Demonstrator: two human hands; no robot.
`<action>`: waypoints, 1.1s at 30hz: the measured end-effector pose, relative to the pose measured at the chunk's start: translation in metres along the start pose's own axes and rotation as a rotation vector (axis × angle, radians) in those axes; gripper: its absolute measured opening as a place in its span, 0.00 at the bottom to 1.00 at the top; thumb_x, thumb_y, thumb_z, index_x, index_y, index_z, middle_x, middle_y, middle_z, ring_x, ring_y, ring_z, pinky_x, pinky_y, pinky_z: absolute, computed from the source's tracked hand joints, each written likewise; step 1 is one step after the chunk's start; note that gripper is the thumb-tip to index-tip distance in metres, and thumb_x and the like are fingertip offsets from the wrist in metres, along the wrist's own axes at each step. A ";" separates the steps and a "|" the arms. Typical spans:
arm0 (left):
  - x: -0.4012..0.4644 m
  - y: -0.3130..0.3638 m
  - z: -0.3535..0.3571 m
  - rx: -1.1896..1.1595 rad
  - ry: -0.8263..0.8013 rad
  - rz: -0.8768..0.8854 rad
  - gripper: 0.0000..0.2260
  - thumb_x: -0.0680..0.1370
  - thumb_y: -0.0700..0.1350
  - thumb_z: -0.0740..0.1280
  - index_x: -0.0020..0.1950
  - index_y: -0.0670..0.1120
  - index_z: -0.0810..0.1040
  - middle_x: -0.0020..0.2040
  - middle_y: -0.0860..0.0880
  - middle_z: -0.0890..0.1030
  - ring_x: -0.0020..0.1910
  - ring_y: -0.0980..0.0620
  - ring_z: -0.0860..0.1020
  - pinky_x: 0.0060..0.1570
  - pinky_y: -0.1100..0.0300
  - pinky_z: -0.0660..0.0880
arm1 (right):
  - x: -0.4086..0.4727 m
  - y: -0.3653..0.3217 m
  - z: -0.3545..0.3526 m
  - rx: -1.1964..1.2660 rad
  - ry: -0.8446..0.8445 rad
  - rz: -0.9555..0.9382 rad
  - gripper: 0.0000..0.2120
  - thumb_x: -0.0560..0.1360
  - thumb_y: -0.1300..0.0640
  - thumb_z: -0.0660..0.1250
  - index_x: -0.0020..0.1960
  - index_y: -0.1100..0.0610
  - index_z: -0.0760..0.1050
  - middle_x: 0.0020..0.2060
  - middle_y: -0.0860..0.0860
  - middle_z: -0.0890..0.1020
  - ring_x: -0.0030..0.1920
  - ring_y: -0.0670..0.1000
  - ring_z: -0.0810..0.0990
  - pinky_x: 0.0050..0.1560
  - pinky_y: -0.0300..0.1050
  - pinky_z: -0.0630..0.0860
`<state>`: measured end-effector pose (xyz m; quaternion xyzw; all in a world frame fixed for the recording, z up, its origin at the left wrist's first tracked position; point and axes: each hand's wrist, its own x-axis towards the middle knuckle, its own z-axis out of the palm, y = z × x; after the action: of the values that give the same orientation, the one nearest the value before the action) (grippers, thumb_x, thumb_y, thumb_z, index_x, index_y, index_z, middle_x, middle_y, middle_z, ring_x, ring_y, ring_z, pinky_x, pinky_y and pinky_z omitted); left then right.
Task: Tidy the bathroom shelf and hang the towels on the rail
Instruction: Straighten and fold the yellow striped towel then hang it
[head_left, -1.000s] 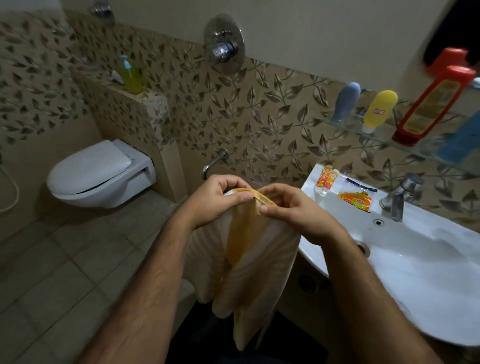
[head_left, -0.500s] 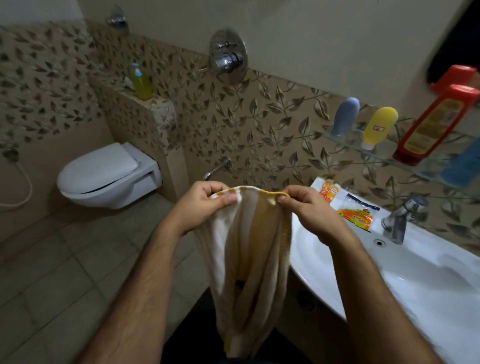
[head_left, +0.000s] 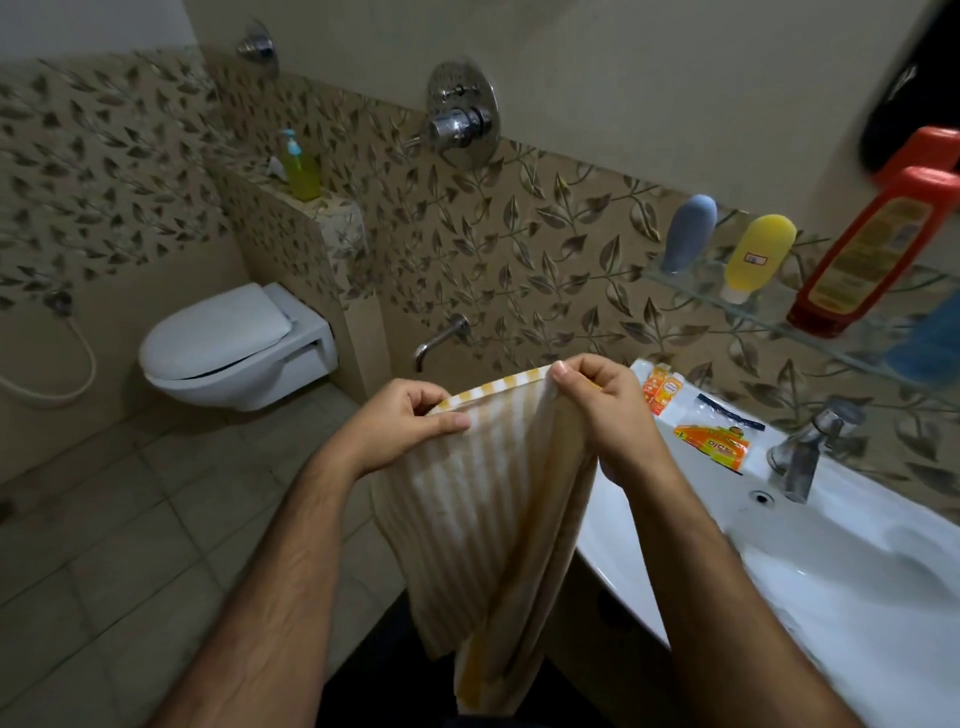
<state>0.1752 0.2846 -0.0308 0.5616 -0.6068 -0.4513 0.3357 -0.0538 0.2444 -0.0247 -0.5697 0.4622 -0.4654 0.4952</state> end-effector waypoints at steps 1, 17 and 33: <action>-0.002 -0.002 0.000 -0.033 0.023 -0.005 0.13 0.71 0.51 0.73 0.45 0.41 0.83 0.39 0.47 0.82 0.38 0.53 0.78 0.40 0.59 0.73 | 0.002 0.003 -0.002 0.001 0.035 0.011 0.13 0.79 0.59 0.66 0.42 0.67 0.76 0.34 0.56 0.73 0.37 0.53 0.70 0.39 0.46 0.68; -0.009 0.024 0.030 0.043 0.048 0.049 0.06 0.76 0.47 0.71 0.45 0.45 0.83 0.37 0.51 0.83 0.37 0.57 0.78 0.38 0.63 0.73 | -0.016 0.012 -0.014 0.077 -0.249 0.126 0.09 0.74 0.59 0.73 0.38 0.57 0.75 0.30 0.54 0.73 0.31 0.48 0.70 0.30 0.39 0.65; -0.024 0.004 0.036 -0.812 0.563 -0.028 0.07 0.69 0.44 0.72 0.44 0.44 0.81 0.38 0.48 0.85 0.38 0.53 0.83 0.40 0.60 0.82 | -0.023 0.015 -0.022 0.006 -0.167 0.154 0.08 0.74 0.57 0.73 0.40 0.58 0.77 0.34 0.55 0.79 0.36 0.52 0.76 0.40 0.46 0.73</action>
<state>0.1439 0.3138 -0.0381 0.4935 -0.2601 -0.4866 0.6724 -0.0795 0.2626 -0.0400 -0.5678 0.4602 -0.3781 0.5682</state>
